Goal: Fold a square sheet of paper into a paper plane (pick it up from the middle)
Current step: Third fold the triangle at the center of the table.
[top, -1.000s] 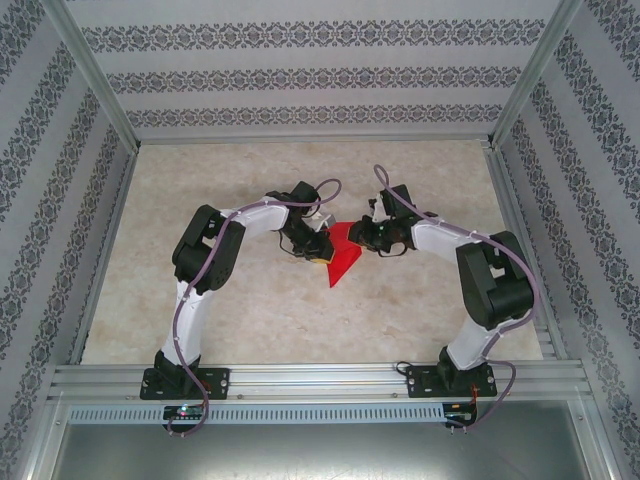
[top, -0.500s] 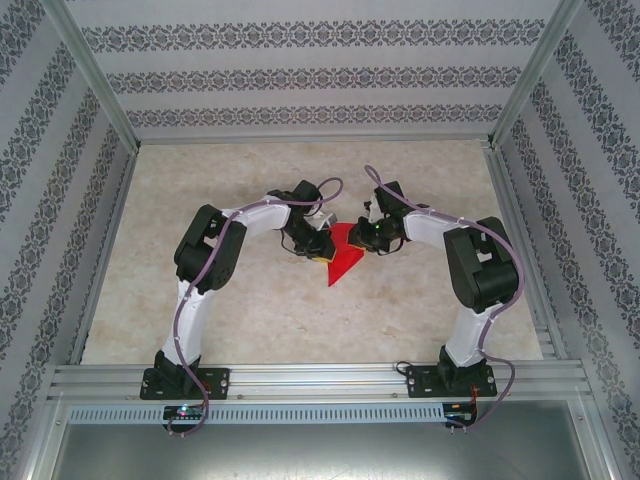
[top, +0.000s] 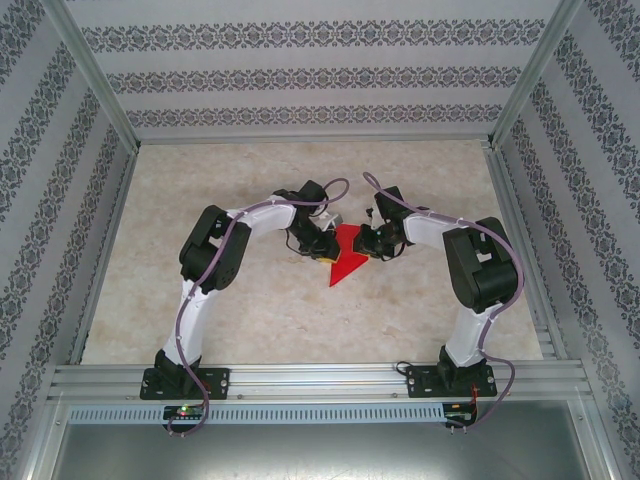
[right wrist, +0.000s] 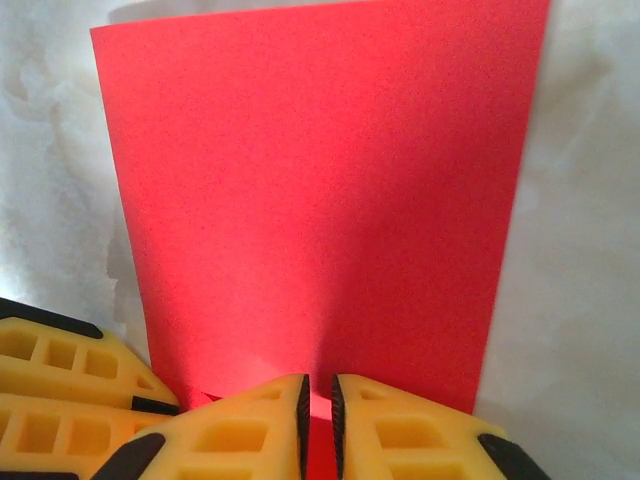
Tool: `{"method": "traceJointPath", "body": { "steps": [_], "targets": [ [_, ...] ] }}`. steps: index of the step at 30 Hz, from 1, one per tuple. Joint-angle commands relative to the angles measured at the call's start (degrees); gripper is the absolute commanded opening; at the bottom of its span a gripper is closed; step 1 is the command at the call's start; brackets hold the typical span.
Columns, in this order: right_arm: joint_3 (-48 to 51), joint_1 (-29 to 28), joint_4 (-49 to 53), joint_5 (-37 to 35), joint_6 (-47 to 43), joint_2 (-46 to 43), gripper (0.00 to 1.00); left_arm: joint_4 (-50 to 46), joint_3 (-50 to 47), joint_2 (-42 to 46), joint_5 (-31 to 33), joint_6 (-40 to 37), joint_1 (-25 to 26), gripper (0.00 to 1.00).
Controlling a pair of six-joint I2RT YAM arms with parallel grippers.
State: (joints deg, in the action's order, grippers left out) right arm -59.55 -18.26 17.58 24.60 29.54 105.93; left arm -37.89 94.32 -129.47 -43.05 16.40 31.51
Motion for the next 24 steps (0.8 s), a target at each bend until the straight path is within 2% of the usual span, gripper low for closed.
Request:
{"method": "traceJointPath", "body": {
  "steps": [1,10,16,24],
  "targets": [
    [1.44,-0.93,1.66,-1.84,-1.93,0.68,0.17,-3.15,1.67,-1.66,0.16,-2.14,0.97,0.15],
    [2.15,-0.95,1.87,-2.82,-2.29,-0.14,0.16,-4.78,3.50,-2.91,0.71,-3.26,1.72,0.15],
    [1.89,-0.96,1.30,-3.15,-1.80,-3.97,0.25,-5.57,3.15,-3.86,1.71,-4.09,1.99,0.15],
    [4.73,-1.55,1.02,-4.95,0.32,-11.40,0.24,-6.18,2.88,-4.21,3.50,-4.63,1.98,0.15]
  ]
}}
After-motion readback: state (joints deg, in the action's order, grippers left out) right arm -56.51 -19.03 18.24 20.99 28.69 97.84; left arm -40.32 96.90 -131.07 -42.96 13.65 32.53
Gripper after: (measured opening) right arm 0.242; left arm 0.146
